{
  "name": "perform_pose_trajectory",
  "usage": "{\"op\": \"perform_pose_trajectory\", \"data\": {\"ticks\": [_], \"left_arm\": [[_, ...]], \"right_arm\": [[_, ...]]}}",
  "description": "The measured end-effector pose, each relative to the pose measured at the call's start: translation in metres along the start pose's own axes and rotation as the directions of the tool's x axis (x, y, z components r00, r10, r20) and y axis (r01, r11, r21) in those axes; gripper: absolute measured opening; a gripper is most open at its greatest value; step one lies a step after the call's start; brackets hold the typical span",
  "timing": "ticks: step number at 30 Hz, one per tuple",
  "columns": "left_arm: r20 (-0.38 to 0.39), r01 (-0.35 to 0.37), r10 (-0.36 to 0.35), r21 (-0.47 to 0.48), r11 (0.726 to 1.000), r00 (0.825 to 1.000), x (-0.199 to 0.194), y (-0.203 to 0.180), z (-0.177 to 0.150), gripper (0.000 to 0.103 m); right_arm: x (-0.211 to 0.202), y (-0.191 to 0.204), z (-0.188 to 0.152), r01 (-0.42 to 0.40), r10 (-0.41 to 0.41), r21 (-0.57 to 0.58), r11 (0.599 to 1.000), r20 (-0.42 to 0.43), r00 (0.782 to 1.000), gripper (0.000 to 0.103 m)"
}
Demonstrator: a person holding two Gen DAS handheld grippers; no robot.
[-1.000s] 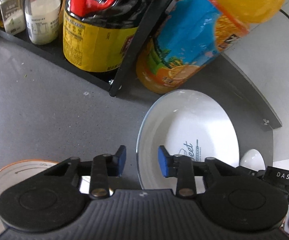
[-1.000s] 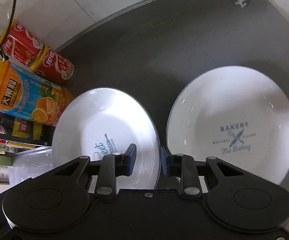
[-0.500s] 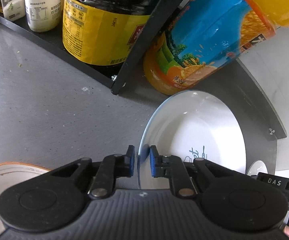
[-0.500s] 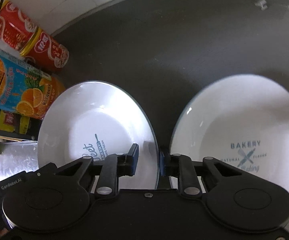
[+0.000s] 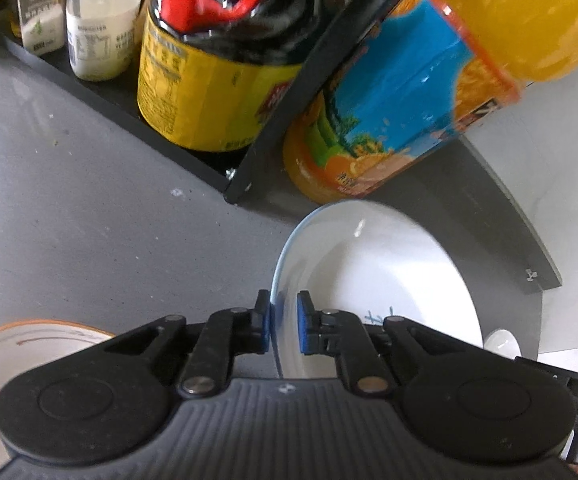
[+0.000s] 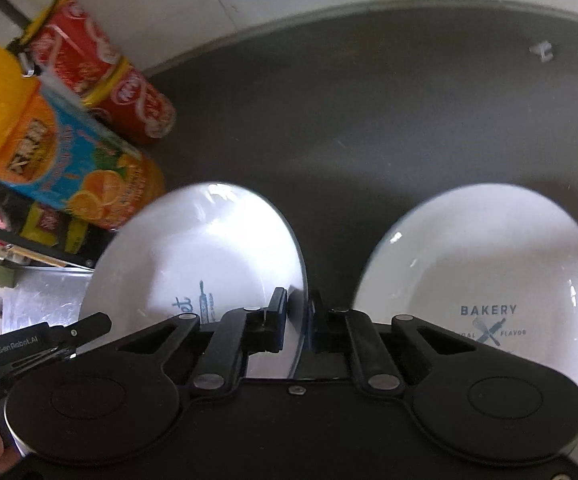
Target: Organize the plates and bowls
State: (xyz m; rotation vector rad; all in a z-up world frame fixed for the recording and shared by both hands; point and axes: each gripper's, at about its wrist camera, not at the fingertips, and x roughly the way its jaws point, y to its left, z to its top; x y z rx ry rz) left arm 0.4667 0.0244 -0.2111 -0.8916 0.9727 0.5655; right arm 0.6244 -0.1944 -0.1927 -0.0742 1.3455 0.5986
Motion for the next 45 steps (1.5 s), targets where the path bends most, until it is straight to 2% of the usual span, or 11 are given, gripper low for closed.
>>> {"op": "perform_pose_trajectory", "data": {"ticks": [7, 17, 29, 45], "left_arm": [[0.015, 0.013, -0.013, 0.004, 1.000, 1.000, -0.028, 0.016, 0.003, 0.011], [0.015, 0.075, -0.077, 0.081, 0.994, 0.997, -0.068, 0.048, 0.004, 0.011], [-0.015, 0.097, -0.096, 0.150, 0.984, 0.995, -0.105, 0.094, -0.017, 0.011], [-0.055, 0.076, -0.065, 0.224, 0.972, 0.996, -0.113, 0.134, -0.041, 0.011]], "right_arm": [[-0.029, 0.017, -0.016, -0.034, 0.035, -0.022, 0.999, 0.067, 0.997, 0.008], [-0.058, 0.054, -0.067, -0.022, 0.019, 0.018, 1.000, 0.160, 0.987, 0.007], [-0.067, 0.086, -0.132, -0.014, -0.001, 0.076, 0.997, 0.186, 0.983, 0.008], [-0.060, 0.123, -0.201, 0.033, -0.053, 0.099, 0.995, 0.205, 0.977, 0.008]]}}
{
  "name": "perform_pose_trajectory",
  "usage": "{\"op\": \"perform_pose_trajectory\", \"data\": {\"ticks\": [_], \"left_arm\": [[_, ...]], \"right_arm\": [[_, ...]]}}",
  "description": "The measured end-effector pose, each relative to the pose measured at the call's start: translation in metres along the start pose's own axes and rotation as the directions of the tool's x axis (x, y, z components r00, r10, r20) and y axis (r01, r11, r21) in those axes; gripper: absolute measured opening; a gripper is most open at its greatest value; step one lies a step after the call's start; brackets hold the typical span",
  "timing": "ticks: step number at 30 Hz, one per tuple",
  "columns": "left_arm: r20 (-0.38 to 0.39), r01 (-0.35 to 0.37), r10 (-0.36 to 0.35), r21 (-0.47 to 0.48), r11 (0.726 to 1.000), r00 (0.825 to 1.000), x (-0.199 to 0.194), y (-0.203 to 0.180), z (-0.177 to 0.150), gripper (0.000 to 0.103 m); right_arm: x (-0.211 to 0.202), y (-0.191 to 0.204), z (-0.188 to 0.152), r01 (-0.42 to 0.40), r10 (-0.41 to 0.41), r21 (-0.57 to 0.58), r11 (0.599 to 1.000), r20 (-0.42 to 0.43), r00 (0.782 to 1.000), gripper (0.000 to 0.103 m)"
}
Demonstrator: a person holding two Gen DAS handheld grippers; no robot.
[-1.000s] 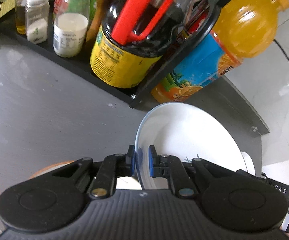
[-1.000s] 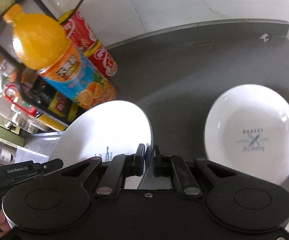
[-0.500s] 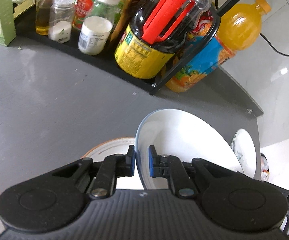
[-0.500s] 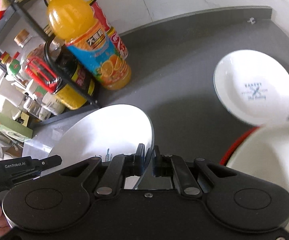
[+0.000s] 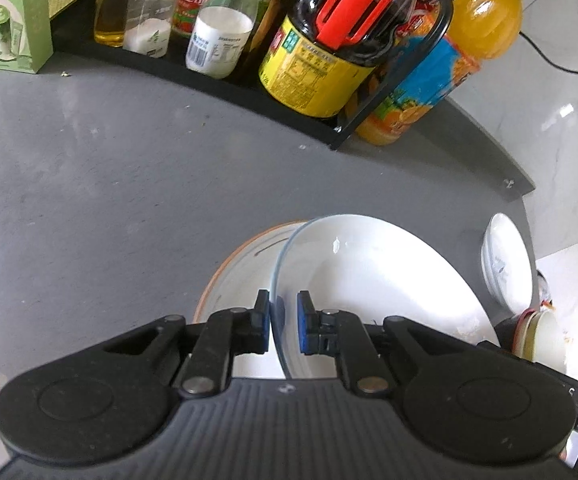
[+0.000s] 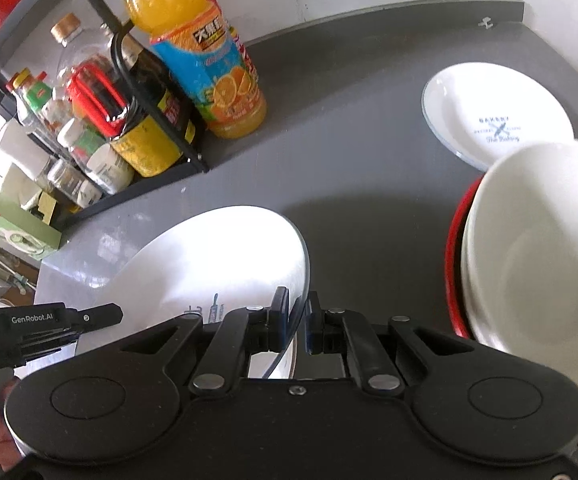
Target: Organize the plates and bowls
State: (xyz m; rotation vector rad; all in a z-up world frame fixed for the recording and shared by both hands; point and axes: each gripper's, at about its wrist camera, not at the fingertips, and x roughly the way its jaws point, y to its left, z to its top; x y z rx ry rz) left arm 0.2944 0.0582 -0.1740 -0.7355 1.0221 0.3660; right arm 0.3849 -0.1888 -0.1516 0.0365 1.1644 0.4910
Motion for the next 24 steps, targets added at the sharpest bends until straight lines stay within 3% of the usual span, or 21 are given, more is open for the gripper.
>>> {"op": "perform_pose_trajectory", "data": {"ticks": [24], "left_arm": [[-0.034, -0.047, 0.049, 0.060, 0.997, 0.998, 0.024, 0.016, -0.023, 0.015]], "right_arm": [[0.010, 0.011, -0.029, 0.090, -0.090, -0.033, 0.995, -0.014, 0.996, 0.009]]}}
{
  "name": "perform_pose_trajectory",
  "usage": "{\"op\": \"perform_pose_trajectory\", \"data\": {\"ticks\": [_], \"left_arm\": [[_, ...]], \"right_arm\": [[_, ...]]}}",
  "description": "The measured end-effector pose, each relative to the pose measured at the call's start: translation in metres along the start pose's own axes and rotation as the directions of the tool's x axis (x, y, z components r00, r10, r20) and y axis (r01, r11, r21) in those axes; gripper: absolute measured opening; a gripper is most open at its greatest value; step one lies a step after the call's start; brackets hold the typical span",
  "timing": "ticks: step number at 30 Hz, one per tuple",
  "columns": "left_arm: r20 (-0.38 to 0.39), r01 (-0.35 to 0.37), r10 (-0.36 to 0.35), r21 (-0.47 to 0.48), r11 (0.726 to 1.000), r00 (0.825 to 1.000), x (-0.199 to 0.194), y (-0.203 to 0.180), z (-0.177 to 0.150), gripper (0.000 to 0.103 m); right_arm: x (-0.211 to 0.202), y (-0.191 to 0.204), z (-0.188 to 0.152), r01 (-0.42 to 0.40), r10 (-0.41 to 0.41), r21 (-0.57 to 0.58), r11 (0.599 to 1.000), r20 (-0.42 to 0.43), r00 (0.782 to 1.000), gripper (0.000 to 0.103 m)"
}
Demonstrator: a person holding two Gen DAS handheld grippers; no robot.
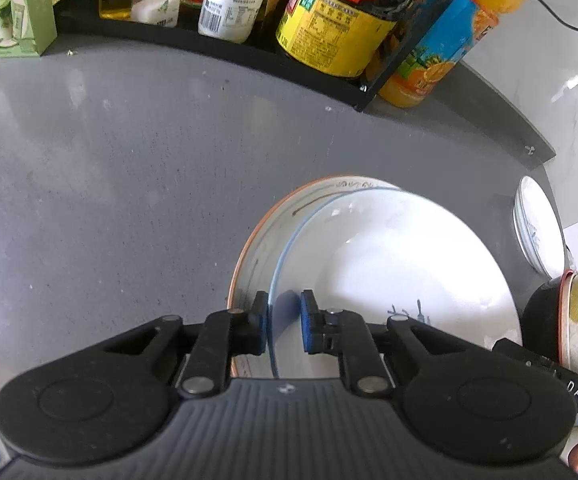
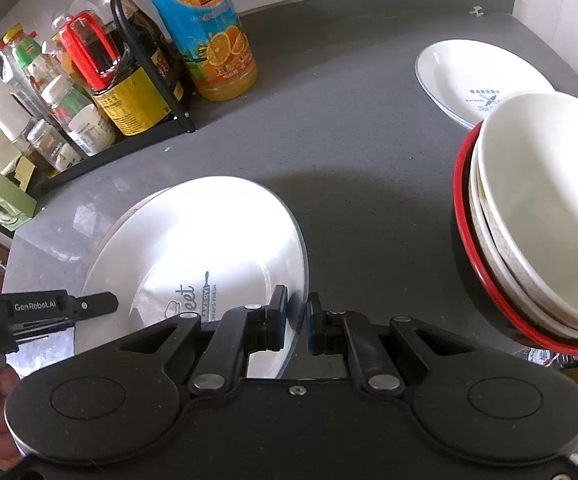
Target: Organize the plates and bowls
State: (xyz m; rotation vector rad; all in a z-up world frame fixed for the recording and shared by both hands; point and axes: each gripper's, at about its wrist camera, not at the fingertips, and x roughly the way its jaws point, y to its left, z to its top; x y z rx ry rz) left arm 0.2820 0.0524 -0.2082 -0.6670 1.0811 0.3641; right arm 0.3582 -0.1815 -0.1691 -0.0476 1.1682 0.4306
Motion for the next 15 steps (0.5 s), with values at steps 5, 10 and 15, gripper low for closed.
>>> {"op": "perform_pose_trajectory", "data": {"ticks": [5, 10, 15], "left_arm": [[-0.001, -0.019, 0.019, -0.001, 1.000, 1.000, -0.003, -0.001, 0.003, 0.015], [0.031, -0.014, 0.013, 0.011, 1.000, 0.999, -0.019, -0.003, 0.013, 0.016], [0.081, 0.016, -0.015, -0.006, 1.000, 0.997, -0.038, 0.004, 0.015, 0.027]], "right_arm": [[0.000, -0.001, -0.002, 0.005, -0.005, 0.016, 1.000, 0.011, 1.000, 0.009], [0.002, -0.002, -0.002, -0.005, 0.004, 0.026, 1.000, 0.010, 1.000, 0.009], [0.004, 0.000, -0.003, 0.003, -0.004, 0.012, 1.000, 0.011, 1.000, 0.010]]}}
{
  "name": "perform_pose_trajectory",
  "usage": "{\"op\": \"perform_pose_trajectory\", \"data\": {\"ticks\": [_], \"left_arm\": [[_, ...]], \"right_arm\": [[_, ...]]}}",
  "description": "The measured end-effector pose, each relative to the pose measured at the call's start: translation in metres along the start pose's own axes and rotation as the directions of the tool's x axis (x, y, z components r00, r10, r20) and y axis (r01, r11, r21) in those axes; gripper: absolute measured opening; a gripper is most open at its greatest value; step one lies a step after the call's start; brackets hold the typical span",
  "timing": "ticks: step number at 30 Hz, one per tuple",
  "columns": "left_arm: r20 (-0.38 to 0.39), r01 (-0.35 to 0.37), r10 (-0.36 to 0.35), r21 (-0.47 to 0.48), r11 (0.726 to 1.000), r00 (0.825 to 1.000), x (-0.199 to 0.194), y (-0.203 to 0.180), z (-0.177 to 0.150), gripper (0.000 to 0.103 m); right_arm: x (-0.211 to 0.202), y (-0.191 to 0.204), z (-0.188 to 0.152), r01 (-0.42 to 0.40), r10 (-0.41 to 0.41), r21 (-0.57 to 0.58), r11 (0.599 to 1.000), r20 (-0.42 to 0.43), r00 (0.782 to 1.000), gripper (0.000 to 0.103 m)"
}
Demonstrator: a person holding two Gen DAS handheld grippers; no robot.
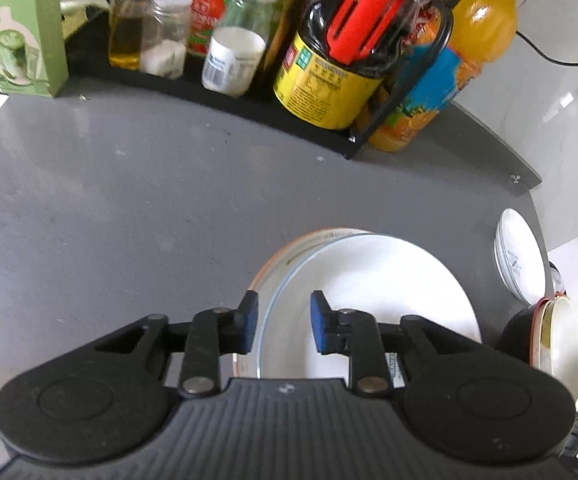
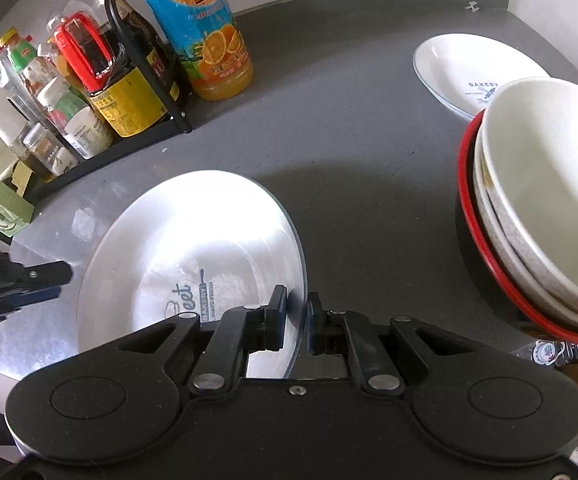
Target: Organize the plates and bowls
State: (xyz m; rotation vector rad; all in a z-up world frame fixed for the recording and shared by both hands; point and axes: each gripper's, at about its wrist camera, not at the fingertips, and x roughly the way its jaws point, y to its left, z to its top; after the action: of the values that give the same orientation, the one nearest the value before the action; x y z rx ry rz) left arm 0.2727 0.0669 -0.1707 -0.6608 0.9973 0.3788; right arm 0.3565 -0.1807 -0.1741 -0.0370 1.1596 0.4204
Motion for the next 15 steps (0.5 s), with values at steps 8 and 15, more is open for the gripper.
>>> {"op": "perform_pose_trajectory", "data": {"ticks": [8, 15], "left_arm": [[0.001, -0.016, 0.016, -0.040, 0.999, 1.000, -0.009, 0.015, -0.012, 0.028], [-0.005, -0.035, 0.035, -0.047, 0.998, 0.999, -0.016, 0.026, -0.021, 0.040]], "right_arm": [[0.013, 0.010, -0.001, 0.014, -0.014, -0.020, 1.000, -0.025, 1.000, 0.013], [0.010, 0.013, 0.000, 0.032, -0.032, -0.013, 0.999, -0.011, 0.999, 0.020]]}}
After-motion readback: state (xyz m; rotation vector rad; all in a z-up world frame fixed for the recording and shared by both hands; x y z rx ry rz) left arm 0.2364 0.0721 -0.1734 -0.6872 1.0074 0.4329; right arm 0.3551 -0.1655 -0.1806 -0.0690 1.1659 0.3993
